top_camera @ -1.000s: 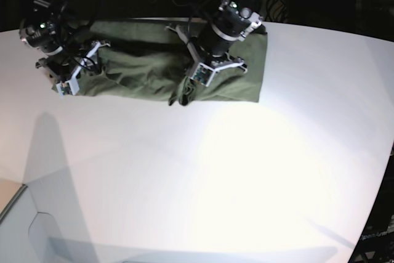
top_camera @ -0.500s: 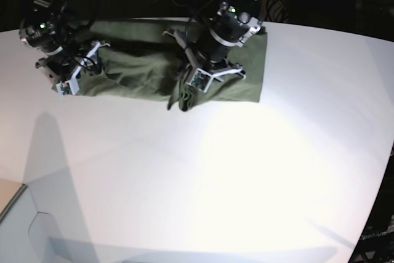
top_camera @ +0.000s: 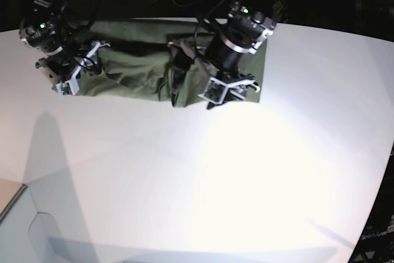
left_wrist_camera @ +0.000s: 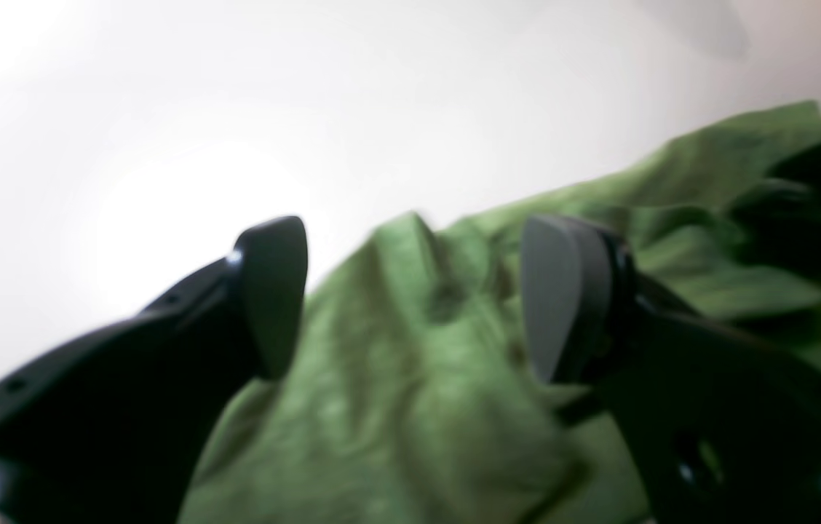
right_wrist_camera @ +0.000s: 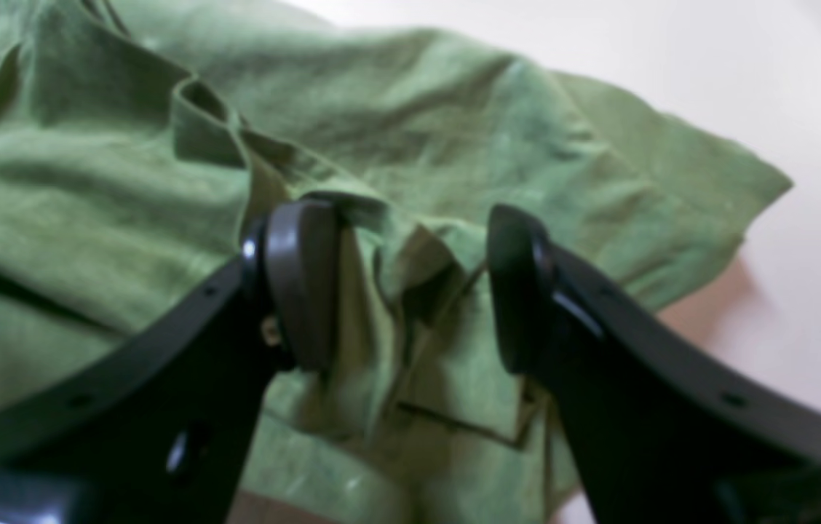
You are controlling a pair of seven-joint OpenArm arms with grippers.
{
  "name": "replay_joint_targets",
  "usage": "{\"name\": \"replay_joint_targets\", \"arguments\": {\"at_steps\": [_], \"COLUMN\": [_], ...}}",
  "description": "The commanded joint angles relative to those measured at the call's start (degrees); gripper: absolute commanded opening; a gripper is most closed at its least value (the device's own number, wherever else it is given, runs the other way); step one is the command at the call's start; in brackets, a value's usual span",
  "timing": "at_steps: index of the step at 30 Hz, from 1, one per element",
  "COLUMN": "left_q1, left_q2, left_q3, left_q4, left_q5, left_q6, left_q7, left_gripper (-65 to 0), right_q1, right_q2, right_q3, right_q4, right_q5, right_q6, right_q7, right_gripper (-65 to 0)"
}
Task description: Layout the t-shirt on the table in an organized manner, then fold the t-shirt properly
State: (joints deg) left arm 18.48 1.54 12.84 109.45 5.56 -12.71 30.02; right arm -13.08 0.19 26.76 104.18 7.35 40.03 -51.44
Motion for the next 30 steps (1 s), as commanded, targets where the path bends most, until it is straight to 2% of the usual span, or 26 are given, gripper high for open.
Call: {"name": "replay_joint_targets", "arguments": {"at_steps": [1, 6, 10, 13, 15, 18, 22, 30], "left_q1": [-0.24, 1.26, 1.61, 1.61, 1.43, 1.43, 1.43, 1.43], "left_q2": [0.17, -1.15, -0.71, -1.41, -3.87, -7.21, -10.38, -10.46], "left_q3": [-0.58, -4.97, -13.59, -22.03, -26.42, -28.71, -30.73, -33.98], "left_q4": [0.75, 1.1, 1.19, 0.84, -0.04, -3.03, -6.55, -8.92], "left_q5": [-0.24, -0.24, -0.6, -6.84, -12.11, -19.15, -26.09, -27.5], "left_q6": [0.01, 0.01, -0.08, -0.26, -0.26, -0.26, -0.26, -0.26], "left_q7": [-1.14, -1.14, -1.14, -1.14, -1.05, -1.05, -1.05, -1.05], "left_gripper": [-20.7, -20.7, -20.2, -20.1, -20.1, -20.1, -20.1, -20.1], "right_q1": [0.29, 0.29, 0.29, 0.73, 0.99, 0.99, 1.17, 1.08], "right_q2": [0.47, 0.47, 0.39, 0.39, 0.21, 0.21, -0.41, -0.49], "right_q3": [0.09, 0.09, 0.09, 0.09, 0.27, 0.18, 0.8, 5.37], "right_q4": [0.92, 0.92, 1.45, 1.71, 3.12, 5.58, 8.92, 6.46], "right_q5": [0.69, 0.69, 0.69, 0.78, 0.78, 0.78, 0.78, 0.69], "right_q6": [-0.03, -0.03, -0.03, -0.03, -0.03, -0.03, -0.03, -0.03], "right_q7": [0.85, 0.85, 1.02, 1.02, 1.11, 1.11, 1.11, 1.11], "right_gripper": [-32.6, -32.4, -32.1, -29.1, -24.4, -20.6, -20.6, -20.5]}}
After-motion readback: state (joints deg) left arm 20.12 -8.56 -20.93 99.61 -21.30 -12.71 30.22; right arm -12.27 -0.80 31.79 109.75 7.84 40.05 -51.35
